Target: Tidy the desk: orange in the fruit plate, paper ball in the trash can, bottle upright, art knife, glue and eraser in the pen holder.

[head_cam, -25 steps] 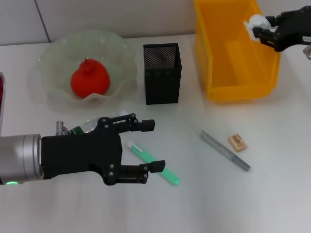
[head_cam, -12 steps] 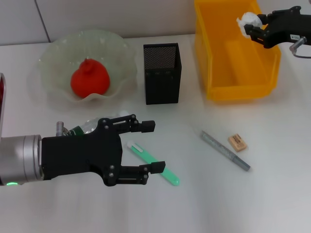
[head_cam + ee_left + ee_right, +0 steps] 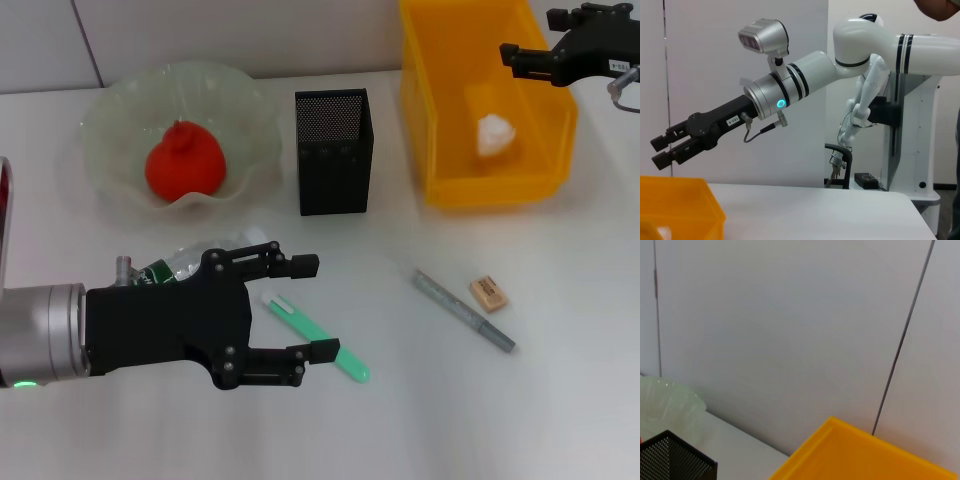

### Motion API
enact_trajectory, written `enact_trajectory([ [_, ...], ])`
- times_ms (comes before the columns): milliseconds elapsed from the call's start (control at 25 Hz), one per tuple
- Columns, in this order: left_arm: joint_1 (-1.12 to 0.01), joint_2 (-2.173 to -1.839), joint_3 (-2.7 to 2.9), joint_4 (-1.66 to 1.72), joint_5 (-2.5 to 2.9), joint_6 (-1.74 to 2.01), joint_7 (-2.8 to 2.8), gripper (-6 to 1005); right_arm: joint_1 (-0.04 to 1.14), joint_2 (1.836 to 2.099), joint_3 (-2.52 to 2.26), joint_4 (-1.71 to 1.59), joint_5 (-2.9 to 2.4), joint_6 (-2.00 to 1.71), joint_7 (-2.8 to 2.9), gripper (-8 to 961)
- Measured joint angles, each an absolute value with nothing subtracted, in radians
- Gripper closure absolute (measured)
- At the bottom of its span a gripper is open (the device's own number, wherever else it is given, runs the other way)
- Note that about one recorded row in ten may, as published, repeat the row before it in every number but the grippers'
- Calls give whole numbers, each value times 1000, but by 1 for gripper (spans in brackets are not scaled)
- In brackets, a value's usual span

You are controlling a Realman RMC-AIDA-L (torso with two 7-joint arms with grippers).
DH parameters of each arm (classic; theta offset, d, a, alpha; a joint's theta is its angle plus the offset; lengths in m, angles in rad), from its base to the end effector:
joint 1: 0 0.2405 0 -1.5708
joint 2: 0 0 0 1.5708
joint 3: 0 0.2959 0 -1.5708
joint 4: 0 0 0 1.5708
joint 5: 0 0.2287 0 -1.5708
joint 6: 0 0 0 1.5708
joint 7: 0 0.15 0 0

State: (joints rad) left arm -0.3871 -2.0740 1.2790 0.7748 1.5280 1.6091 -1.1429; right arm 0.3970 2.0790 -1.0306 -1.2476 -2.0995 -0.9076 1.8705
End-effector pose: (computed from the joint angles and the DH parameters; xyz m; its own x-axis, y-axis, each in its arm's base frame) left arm -0.2479 0.3136 -0.0620 0.8101 0.0240 0.5858 0.0642 -0.9968 -0.0480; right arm 0.2777 0.4388 0.0712 0.8820 -0.2873 -0.3734 -0.4708 -0.5074 -0.7217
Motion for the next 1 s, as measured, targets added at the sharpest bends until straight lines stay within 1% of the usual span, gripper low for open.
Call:
enact_trajectory([
  [240,-386,-2074,1282,769,1527,1609,-1141,186,374,2079,-1027,-1258,-2047,-922,1826,214],
  [520,-385,-2074,1285,769,1526,1609,-1141,187,304,2079,-968,-1268,-1810,-1059,1607,214],
  [680,-385,-2074,1286,768,1526,1610,-1141,187,269,2079,-840,-1239,-1713,-1281,1454,214],
  [720,-385,-2074,1286,768,1526,1610,-1141,187,269,2079,-840,-1239,-1713,-1281,1454,214],
  [840,-385,-2074,1285,768,1527,1609,-1144,187,263,2079,-739,-1194,-1677,-1436,1384,214],
  [880,-386,-2073,1286,768,1527,1609,-1147,187,263,2077,-674,-1164,-1669,-1544,1342,214],
  [920,-387,-2072,1285,768,1529,1609,-1151,187,263,2077,-674,-1164,-1669,-1544,1342,214],
  [960,-387,-2072,1284,768,1529,1609,-1153,187,262,2072,-618,-1135,-1669,-1652,1308,213],
  [1000,-387,-2071,1281,768,1529,1609,-1154,187,262,2072,-618,-1135,-1669,-1652,1308,213],
])
